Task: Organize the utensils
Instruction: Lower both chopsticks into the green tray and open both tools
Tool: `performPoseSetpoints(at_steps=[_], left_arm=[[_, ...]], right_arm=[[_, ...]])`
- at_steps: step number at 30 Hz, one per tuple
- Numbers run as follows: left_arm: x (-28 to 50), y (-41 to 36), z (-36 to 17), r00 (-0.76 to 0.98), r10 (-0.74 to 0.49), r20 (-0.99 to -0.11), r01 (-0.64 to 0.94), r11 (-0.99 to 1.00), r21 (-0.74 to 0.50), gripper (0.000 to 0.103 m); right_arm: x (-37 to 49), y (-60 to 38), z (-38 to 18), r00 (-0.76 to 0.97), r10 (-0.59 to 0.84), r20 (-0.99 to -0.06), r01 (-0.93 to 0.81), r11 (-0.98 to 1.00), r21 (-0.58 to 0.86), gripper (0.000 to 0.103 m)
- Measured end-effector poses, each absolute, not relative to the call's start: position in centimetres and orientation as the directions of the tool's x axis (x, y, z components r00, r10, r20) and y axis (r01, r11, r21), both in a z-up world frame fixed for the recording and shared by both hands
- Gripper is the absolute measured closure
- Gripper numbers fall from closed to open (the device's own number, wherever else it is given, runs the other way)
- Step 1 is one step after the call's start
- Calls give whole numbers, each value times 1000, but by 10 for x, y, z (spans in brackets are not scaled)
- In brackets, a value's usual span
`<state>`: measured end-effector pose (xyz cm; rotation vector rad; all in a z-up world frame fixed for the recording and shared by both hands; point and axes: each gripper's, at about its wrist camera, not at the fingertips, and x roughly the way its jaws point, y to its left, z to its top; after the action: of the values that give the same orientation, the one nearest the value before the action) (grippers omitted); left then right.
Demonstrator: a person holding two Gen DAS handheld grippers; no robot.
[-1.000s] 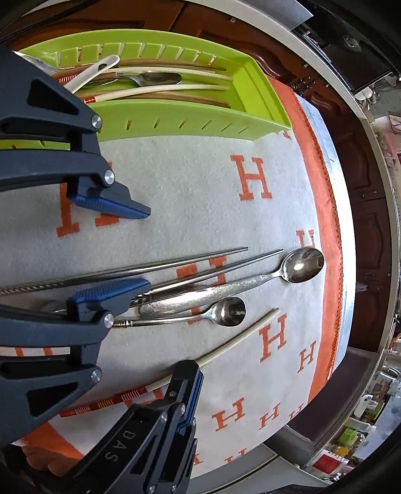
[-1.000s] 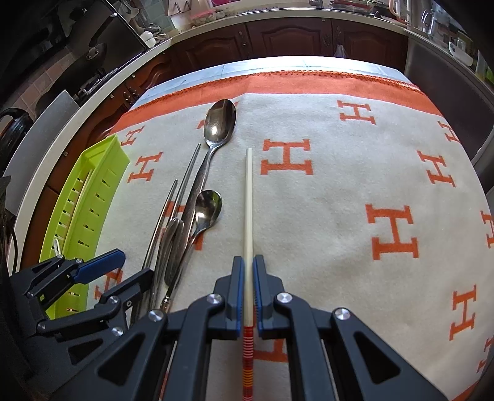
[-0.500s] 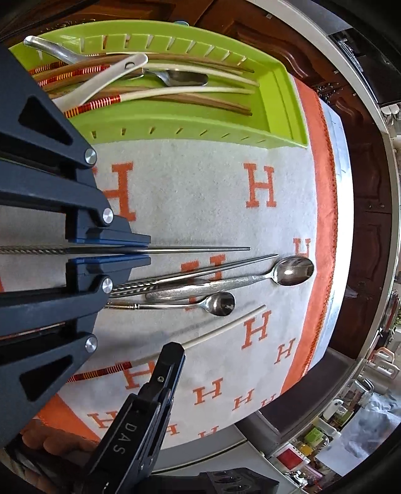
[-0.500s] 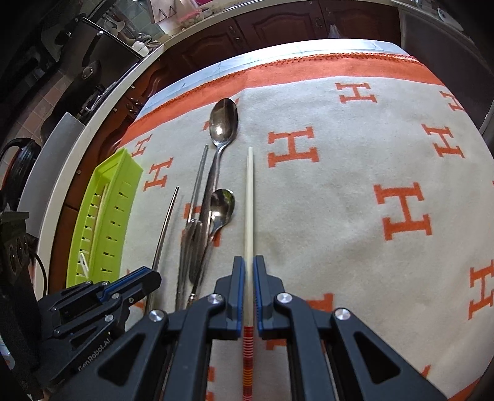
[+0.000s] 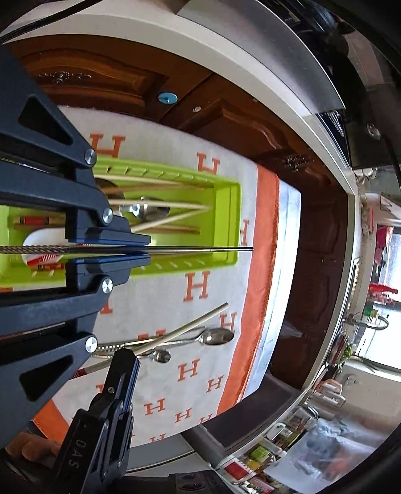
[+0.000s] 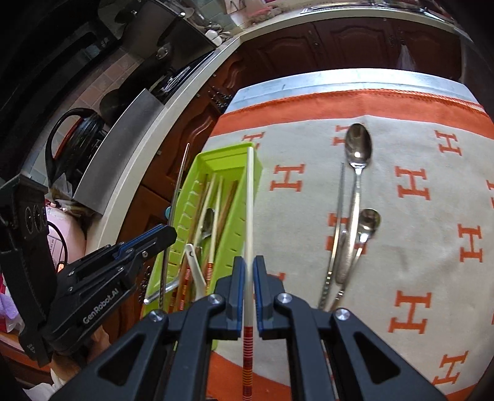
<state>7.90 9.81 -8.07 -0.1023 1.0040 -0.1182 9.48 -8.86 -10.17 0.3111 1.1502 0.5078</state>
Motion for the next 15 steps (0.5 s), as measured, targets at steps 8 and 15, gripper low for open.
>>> performPoseSetpoints(at_steps=[8,15], left_arm=[[93,147,-106,490,-129,-862,-43,984,-171,99],[103,147,-124,460,-159,-873,-22,981,-191,99]], right_arm=[[113,-33,-107,252,527,-812,-227,848,479,97],[128,-15,-124,233,500,-834,-153,866,476,96]])
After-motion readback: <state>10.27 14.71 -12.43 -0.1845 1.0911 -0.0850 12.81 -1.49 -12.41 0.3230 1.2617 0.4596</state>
